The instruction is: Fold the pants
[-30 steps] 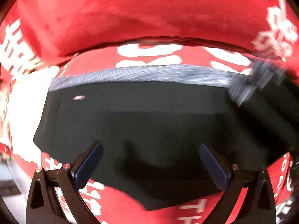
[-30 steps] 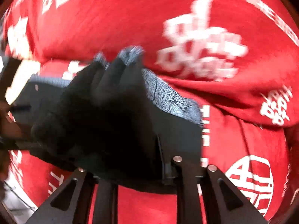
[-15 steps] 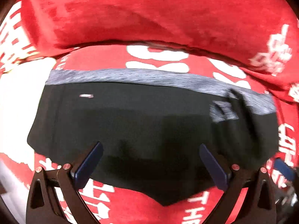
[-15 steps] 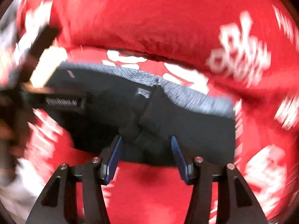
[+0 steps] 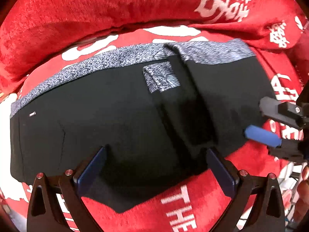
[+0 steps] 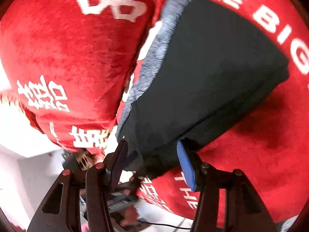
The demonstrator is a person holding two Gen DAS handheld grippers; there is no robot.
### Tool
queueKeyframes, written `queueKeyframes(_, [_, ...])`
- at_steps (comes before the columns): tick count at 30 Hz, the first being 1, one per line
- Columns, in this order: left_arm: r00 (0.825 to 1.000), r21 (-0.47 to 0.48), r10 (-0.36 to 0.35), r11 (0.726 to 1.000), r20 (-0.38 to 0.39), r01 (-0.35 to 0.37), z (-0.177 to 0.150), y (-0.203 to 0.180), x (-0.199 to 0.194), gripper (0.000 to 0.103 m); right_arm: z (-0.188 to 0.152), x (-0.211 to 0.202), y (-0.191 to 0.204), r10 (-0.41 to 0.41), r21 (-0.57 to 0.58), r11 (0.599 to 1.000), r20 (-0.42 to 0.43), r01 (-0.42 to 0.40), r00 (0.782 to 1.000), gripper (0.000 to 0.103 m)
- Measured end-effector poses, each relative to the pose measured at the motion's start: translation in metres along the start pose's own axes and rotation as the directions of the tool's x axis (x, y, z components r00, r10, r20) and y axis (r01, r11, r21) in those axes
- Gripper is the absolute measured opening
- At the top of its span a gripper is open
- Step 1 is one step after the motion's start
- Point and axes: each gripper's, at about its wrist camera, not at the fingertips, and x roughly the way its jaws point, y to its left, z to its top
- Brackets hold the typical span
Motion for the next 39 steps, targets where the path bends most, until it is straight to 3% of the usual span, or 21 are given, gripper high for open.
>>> queueKeyframes(3, [1.000,-0.046,0.004,0.999,0.009,-0.004,0.010,0.003,0.004,0.103,0.008,0.010,-0.009,0.036,0.051,0.998,0.009,-0.037,0.999,0.053])
queueKeyframes(6, [0.999,-0.051,0.034,0.998,0.001,-0.034,0.018,0.006,0.011,0.103,0.018,0.011,-0.005,0.016,0.045,0.999,0.021,-0.017,1.000,0.007])
queueKeyframes(7, [0.999,-0.051,0.039,0.998,-0.004,-0.039,0.019,0.009,0.011,0.103,0.021,0.008,0.000,0.024,0.034,0.999,0.029,-0.025,0.999,0.007])
queueKeyframes(9, [0.999,-0.053,0.045,0.998,0.010,-0.045,0.022,0.021,0.003,0.103,0.022,-0.004,0.019,0.059,-0.045,0.997,0.043,-0.057,0.997,0.006])
queueKeyframes(12, [0.997,-0.079,0.072,0.994,0.023,-0.070,0.021,0.042,-0.011,0.103,0.012,-0.010,0.039,0.032,-0.138,0.990,0.016,-0.030,0.999,0.006])
queueKeyframes(17, [0.995,-0.158,0.103,0.983,0.020,-0.098,0.015,0.070,-0.030,0.103,-0.012,0.019,0.008,-0.062,-0.069,0.996,-0.037,0.059,0.997,0.006])
queueKeyframes(19, [0.994,-0.157,0.108,0.982,0.022,-0.103,0.014,0.069,-0.033,0.103,-0.020,0.037,-0.004,-0.117,-0.083,0.990,-0.050,0.113,0.992,0.005])
queueKeyframes(22, [0.995,-0.143,0.099,0.985,0.029,-0.094,0.019,0.054,-0.035,0.103,-0.017,0.040,0.002,-0.137,-0.098,0.987,-0.064,0.130,0.988,0.006])
queueKeyframes(25, [0.997,-0.133,0.066,0.989,0.044,-0.060,0.030,0.036,-0.038,0.103,-0.013,0.034,0.036,-0.191,-0.247,0.958,-0.166,0.147,0.967,0.020])
queueKeyframes(27, [0.997,-0.123,0.057,0.991,0.051,-0.050,0.039,0.028,-0.040,0.103,-0.012,0.014,0.068,-0.182,-0.410,0.908,-0.194,0.089,0.964,0.027])
queueKeyframes(29, [0.996,-0.095,0.064,0.994,0.064,-0.058,0.050,0.017,-0.043,0.103,-0.003,-0.017,0.093,-0.170,-0.521,0.850,-0.128,0.079,0.977,0.038])
queueKeyframes(31, [0.995,-0.076,0.062,0.996,0.076,-0.056,0.059,0.008,-0.044,0.103,0.018,-0.046,0.102,-0.177,-0.544,0.826,-0.005,0.145,0.984,0.048])
queueKeyframes(34, [0.997,-0.058,0.053,0.997,0.064,-0.049,0.073,-0.011,-0.037,0.103,0.069,-0.063,0.095,-0.242,-0.479,0.831,0.143,0.282,0.960,0.048])
queueKeyframes(36, [0.997,-0.035,0.046,0.998,0.061,-0.044,0.081,-0.026,-0.031,0.103,0.098,-0.059,0.083,-0.275,-0.454,0.829,0.178,0.327,0.945,0.049])
queueKeyframes(39, [0.997,0.005,0.035,0.999,0.064,-0.036,0.088,-0.048,-0.025,0.103,0.121,-0.036,0.064,-0.326,-0.423,0.833,0.143,0.356,0.934,0.049])
